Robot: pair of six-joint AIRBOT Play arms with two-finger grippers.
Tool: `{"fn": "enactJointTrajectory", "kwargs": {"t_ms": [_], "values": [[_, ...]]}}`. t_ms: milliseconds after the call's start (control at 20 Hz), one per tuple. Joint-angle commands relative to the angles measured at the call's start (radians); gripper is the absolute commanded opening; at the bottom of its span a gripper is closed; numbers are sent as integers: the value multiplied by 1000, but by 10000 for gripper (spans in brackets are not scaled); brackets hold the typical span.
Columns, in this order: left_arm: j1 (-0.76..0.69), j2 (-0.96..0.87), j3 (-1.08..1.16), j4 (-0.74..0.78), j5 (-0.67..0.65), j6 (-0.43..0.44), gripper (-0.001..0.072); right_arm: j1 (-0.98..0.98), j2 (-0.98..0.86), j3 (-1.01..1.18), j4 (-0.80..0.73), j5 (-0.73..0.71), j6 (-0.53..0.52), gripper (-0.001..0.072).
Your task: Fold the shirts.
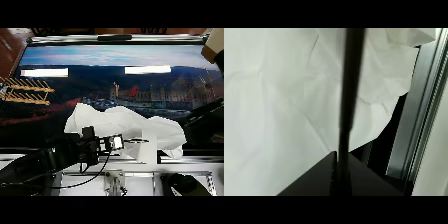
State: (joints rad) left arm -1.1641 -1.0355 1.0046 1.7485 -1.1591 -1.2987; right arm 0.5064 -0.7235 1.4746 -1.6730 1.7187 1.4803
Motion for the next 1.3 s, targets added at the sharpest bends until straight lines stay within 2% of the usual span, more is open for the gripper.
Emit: {"fn": "enactJointTrajectory", "kwargs": {"t_ms": [0,100,200,300,450,550,1000,1250], "values": [[51,-1,0,-31,-3,74,33,0,2,-24,-25,142,-332,506],[121,0,1,-76,-1,121,33,0,3,-58,4,142,-411,418],[172,6,1,-124,-6,193,33,0,2,-112,26,141,-509,419],[192,8,1,-127,-19,249,33,0,2,-188,25,141,-551,420],[193,8,0,-128,-23,277,33,0,2,-274,19,124,-713,420],[193,7,0,-128,-22,277,33,0,2,-280,61,80,-772,420],[193,16,0,-138,-20,296,33,-1,2,-378,57,-38,-920,419],[193,33,0,-139,-20,295,33,-1,2,-470,49,-109,-926,419]]}}
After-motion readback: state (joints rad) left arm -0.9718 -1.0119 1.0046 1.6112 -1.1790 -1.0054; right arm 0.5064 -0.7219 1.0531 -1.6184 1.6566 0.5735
